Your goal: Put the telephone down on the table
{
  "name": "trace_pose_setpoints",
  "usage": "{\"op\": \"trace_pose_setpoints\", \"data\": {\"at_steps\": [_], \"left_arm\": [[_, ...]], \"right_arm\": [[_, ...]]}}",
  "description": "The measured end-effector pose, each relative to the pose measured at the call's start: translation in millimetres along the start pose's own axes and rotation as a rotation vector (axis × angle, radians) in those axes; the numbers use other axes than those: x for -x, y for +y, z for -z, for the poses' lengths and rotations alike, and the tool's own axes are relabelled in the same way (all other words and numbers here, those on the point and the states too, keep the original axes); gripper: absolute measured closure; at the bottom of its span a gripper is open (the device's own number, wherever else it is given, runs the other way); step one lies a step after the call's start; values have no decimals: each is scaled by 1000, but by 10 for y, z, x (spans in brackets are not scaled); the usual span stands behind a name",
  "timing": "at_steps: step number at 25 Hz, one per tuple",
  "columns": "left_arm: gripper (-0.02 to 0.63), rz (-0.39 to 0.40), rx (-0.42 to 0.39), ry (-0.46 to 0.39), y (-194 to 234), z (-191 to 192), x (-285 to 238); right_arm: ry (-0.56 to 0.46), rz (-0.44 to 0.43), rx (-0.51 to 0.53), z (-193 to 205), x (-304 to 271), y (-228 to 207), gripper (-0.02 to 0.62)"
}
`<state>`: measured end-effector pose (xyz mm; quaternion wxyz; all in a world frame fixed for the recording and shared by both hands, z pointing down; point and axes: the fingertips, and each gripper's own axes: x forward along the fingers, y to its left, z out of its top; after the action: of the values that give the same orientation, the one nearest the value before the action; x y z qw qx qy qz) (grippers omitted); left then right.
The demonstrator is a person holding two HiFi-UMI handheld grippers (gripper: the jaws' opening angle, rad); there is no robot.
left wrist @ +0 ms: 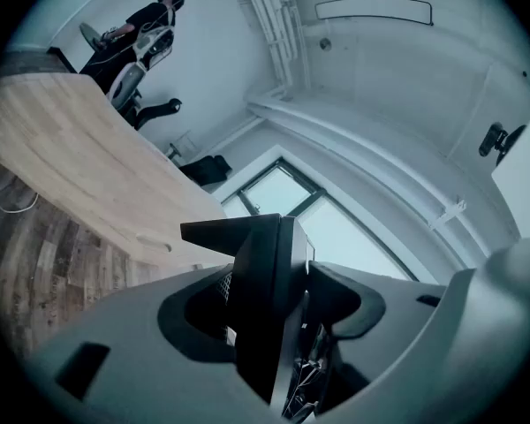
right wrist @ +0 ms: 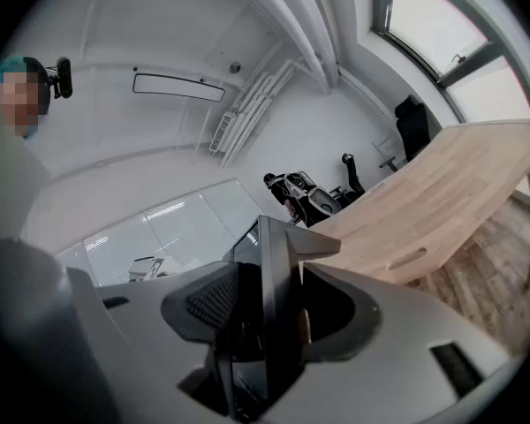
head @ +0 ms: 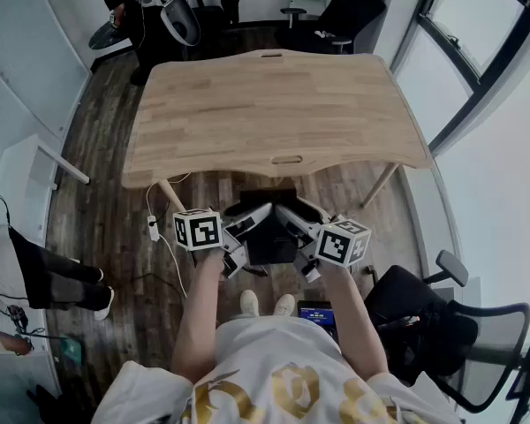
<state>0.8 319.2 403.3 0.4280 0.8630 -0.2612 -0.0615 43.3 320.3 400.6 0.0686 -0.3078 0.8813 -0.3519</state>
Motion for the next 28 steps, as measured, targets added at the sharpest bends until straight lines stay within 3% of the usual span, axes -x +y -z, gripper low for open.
{"op": "trace_pose_setpoints", "data": {"at_steps": [22,28], "left_arm": [[353,-8,-10,9,3,5,4],[353,-12,-20,9,-33,64,-333]], "right_arm": [[44,-9,-17,-5,5,19,380],[37,-9,-30,-122,189,-249,380]]}}
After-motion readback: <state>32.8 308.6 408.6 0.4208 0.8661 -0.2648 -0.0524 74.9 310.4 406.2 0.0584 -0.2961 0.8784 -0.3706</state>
